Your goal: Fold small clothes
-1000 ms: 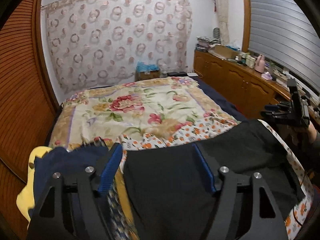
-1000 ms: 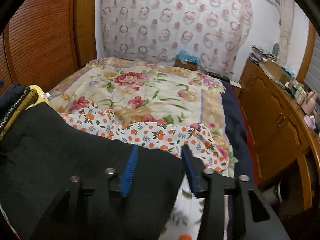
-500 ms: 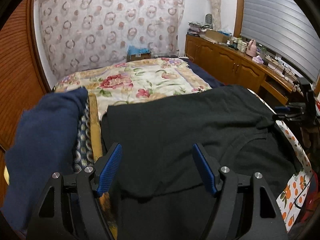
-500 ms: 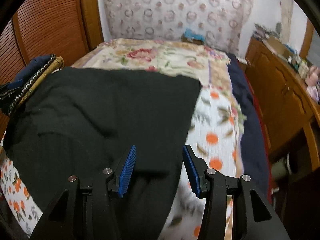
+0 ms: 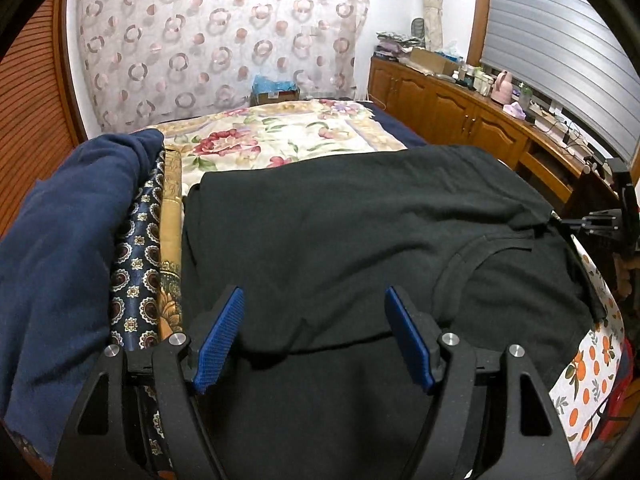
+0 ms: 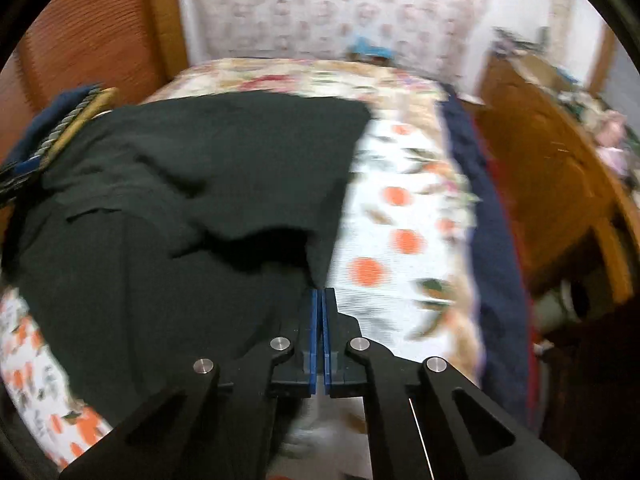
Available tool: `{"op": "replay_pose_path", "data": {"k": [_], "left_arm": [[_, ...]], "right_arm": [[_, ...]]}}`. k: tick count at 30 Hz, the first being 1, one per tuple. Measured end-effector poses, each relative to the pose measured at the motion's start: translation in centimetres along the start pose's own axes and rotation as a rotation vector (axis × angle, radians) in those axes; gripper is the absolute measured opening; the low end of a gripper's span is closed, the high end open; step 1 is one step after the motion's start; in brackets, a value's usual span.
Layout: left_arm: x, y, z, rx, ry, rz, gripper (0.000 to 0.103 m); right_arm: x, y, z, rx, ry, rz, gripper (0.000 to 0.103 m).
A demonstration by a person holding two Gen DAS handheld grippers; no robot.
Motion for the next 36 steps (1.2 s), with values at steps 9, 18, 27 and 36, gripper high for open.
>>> {"op": "replay_pose_path", "data": {"k": [9, 18, 27, 36], "left_arm": [[-0.3, -0.1, 0.4, -0.005, 0.029, -0.015, 0.074], [-0.9, -0.2, 0.9, -0.031, 0.055, -0.064, 0.068], [-1.4, -1.4, 1.8, -0.089, 0.057, -0.150, 0.052], [-1.7, -2.9, 2.3, -0.128, 0.020, -0.246, 0.052]], "right_arm": [[0.1, 1.3, -2.3, 0.123, -0.076, -0.073, 0.050], [-1.4, -3.2, -3.7, 0.084, -0.042, -0.116, 0.050], [-1.6, -3.1, -3.6, 0.089, 0.002, -0.093, 0.042], [-1.9, -2.6, -3.4, 0.099, 0.005, -0.101, 0.042]]}}
Point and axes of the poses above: each gripper's, at about its wrist camera, not at the fingertips, and y roughly against the way its jaws point, x to its right, z to its underside, the point moved 5 cm from there along -y, roughly the way its jaws point, and after that the axes turned 9 degrees about -z, right-handed, at the moved point
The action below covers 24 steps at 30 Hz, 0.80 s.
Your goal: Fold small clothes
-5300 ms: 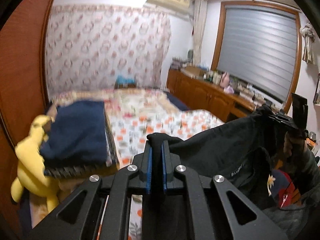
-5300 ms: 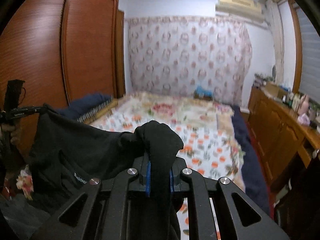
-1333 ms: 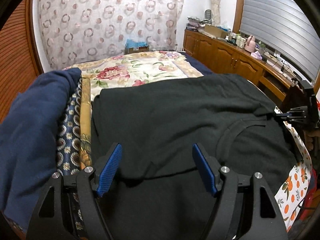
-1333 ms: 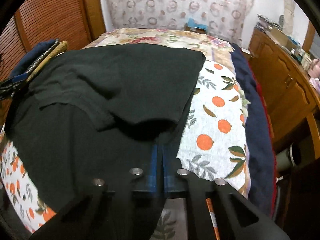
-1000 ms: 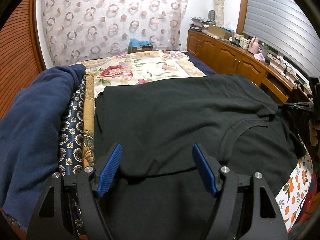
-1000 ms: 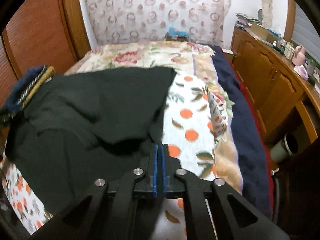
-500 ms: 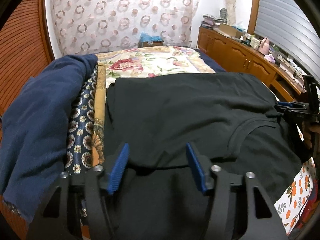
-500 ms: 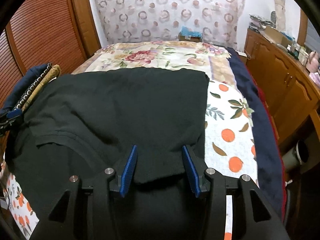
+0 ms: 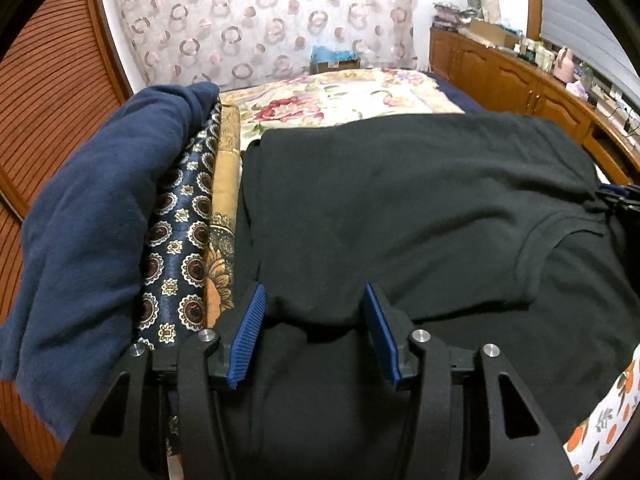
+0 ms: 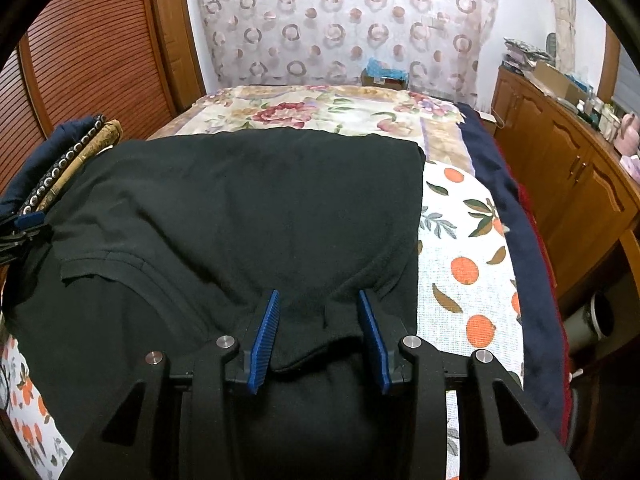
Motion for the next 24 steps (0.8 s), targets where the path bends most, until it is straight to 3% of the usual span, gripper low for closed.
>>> {"op": "replay_pose_path", "data": {"k": [4, 6, 8, 12, 16, 21, 24], "left_arm": [[0.0, -0.2, -0.2, -0.004, -0.008, -0.005, 0.050], [-0.4, -0.3, -0.2, -0.005, -0.003, -0.014, 0.033], [-0.5, -0.4, -0.4, -0.002, 0.000, 0.001, 0.029], [-0.6, -0.5, -0.5, -0.005, -0.014, 0.002, 0.005], [-0.3, 0.4, -1.0, 0.026, -0.009, 0.038, 0.004], [-1.0, 4.7, -2.1, 0.163, 0.044, 0.094, 0.004], [-1.4, 6.4, -2.4, 0.204, 0.073, 0.142, 0.003]], "right_arm": [[0.1, 0.1, 0.1, 0.001, 0.000, 0.010, 0.037], [0.1, 0.2, 0.0, 0.003, -0.005, 0.011, 0.032], [0.3, 0.2, 0.0, 0.005, -0.009, 0.017, 0.027], [0.1, 0.2, -0.1, 0.005, -0.001, 0.017, 0.012], [-0.3, 0.7, -0.3, 0.027, 0.029, 0.028, 0.006], [-0.8, 2.9, -0.7, 0.111, 0.054, 0.030, 0.004], [-1.5, 4.0, -1.0, 0.130, 0.073, 0.016, 0.004]]}}
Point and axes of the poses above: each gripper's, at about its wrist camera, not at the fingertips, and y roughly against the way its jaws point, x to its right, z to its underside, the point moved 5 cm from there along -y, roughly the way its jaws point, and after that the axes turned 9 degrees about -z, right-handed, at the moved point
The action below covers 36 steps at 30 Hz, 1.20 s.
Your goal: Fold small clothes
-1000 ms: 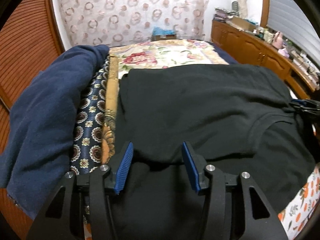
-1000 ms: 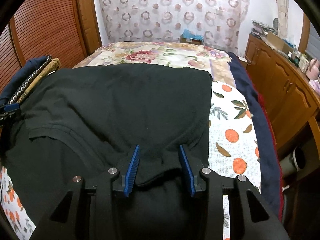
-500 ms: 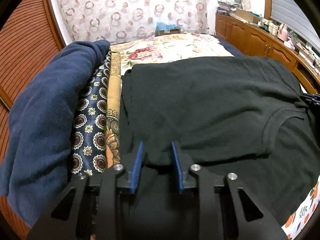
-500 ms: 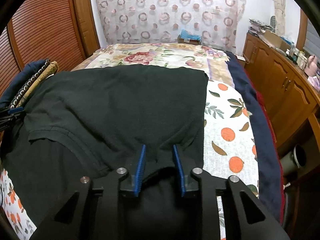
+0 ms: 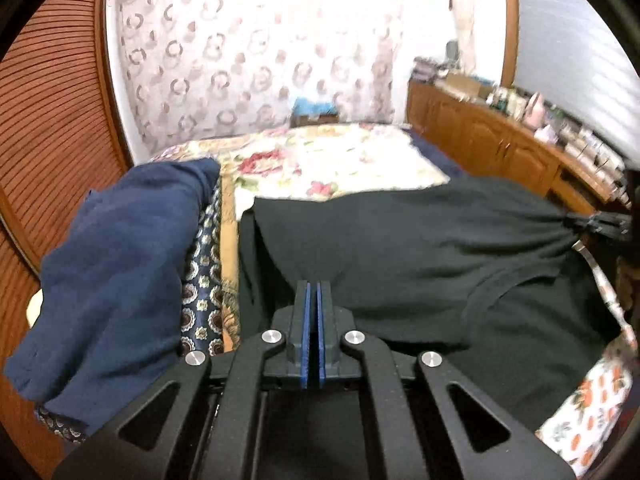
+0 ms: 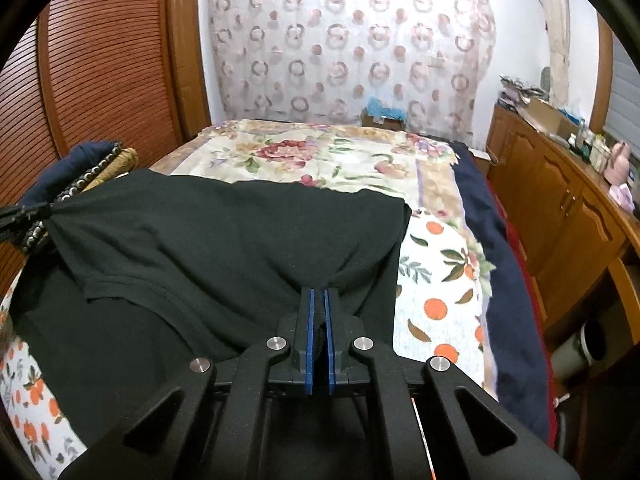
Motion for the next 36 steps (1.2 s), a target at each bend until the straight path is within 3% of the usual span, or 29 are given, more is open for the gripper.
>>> {"op": "replay_pose_path", "data": {"k": [3, 12, 18, 22, 27, 30, 31, 33, 36], "left_arm": [[-0.6, 1.2, -0.2, 0.027, 0.027, 0.051, 0.003], [-0.8, 6.7, 0.8, 0.108, 0.035, 0.080, 0.003], [-0.7, 9.5, 2.6, 0.121, 0.010, 0.085, 0.003], [-1.1, 9.3, 4.5, 0.086, 0.007, 0.065, 0.003], [-1.7, 6.4, 7.7, -0.017, 0.022, 0.027, 0.004], [-1.6, 5.7, 9.2, -0.058, 0.039, 0.049, 0.005], [-1.6, 5.7, 9.5, -0.064, 0.043, 0.048, 0.009], [-1.8, 5.6, 9.8, -0.063, 0.049, 0.039, 0.035], [-1.6, 5.7, 10.2, -0.075, 0.049, 0.047, 0.059]], "right_arm": [[-0.4, 1.2, -0.3, 0.025, 0.003, -0.005, 0.004], [-1.0, 6.5, 0.9, 0.105, 0.028, 0.006, 0.004], [-2.0, 9.8, 2.8, 0.134, 0.040, 0.019, 0.004], [-2.6, 10.2, 4.8, 0.115, 0.041, 0.019, 0.004], [-2.3, 5.9, 8.5, 0.000, 0.013, 0.026, 0.004], [-1.7, 3.8, 9.9, -0.045, -0.017, 0.030, 0.004], [-1.3, 3.4, 10.2, -0.049, -0.029, 0.033, 0.004], [-0.8, 3.0, 10.2, -0.038, -0.051, 0.036, 0.014], [-0.2, 2.8, 9.8, -0.009, -0.075, 0.032, 0.031]]}}
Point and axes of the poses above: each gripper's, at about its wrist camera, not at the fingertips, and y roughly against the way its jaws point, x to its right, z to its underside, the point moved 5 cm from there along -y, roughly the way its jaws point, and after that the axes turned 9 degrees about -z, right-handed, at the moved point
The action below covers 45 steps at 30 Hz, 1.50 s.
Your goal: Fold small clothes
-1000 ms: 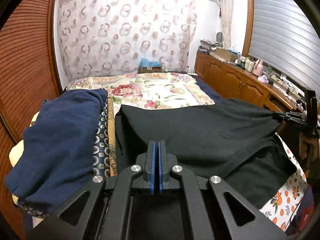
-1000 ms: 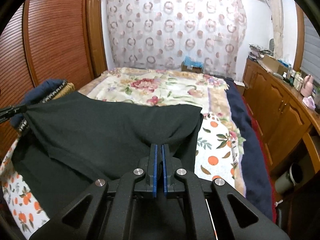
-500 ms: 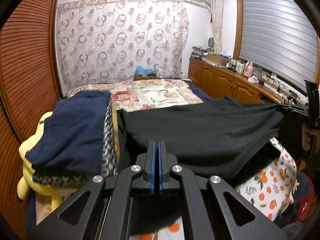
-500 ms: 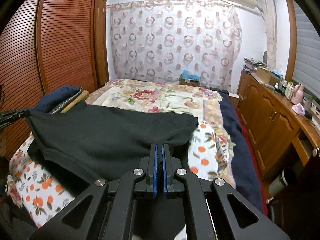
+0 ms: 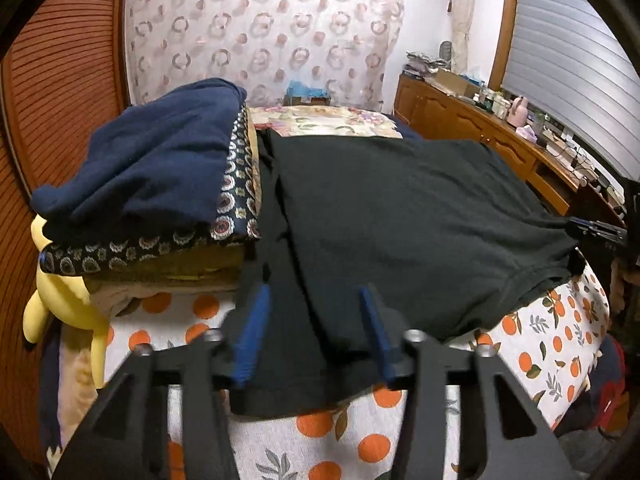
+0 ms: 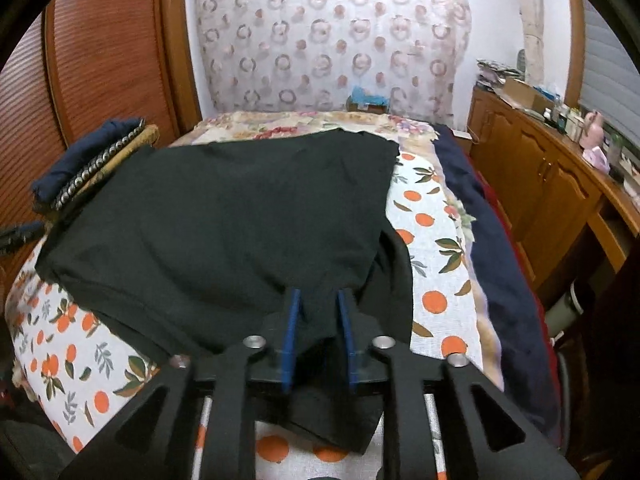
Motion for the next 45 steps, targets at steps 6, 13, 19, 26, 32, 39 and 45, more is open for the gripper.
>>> {"op": "replay_pose_path", "data": {"k": [6, 13, 19, 26, 32, 39, 45], "left_arm": [[-1.0, -0.3, 0.5, -0.013, 0.015, -0.034, 0.073], [-2.3, -2.1, 0.3, -0.057, 0.037, -0.063, 0.074], [-2.9, -3.1, 0.6, -0.080, 0.041, -0.065, 0.074], [-2.7, -3.7, 0.8, -0.098, 0.032, -0.074, 0.074], [-2.5, -4.3, 0.9, -0.116, 0.020, -0.085, 0.075], [-2.4, -4.7, 0.7, -0.128, 0.029, -0.079, 0.077], [-2.7, -4.2, 0.4, -0.145, 0.129, 0.105, 0.077]], "right_arm": [[-1.0, -1.0, 0.5, 0.011, 0.021, -0.032, 0.052], [-3.5, -4.9, 0.4, -0.031, 0.078, -0.118, 0.055], [-3.9, -7.5, 0.5, -0.081, 0.097, -0.114, 0.055], [-4.3, -8.6, 0.5, -0.120, 0.110, -0.076, 0.056], [-5.8, -9.3, 0.4, -0.144, 0.180, -0.051, 0.070], [-6.1, -9.0, 0.1, -0.141, 0.169, -0.061, 0.072], [-5.8, -8.2, 0.4, -0.139, 0.168, -0.064, 0.073]]}}
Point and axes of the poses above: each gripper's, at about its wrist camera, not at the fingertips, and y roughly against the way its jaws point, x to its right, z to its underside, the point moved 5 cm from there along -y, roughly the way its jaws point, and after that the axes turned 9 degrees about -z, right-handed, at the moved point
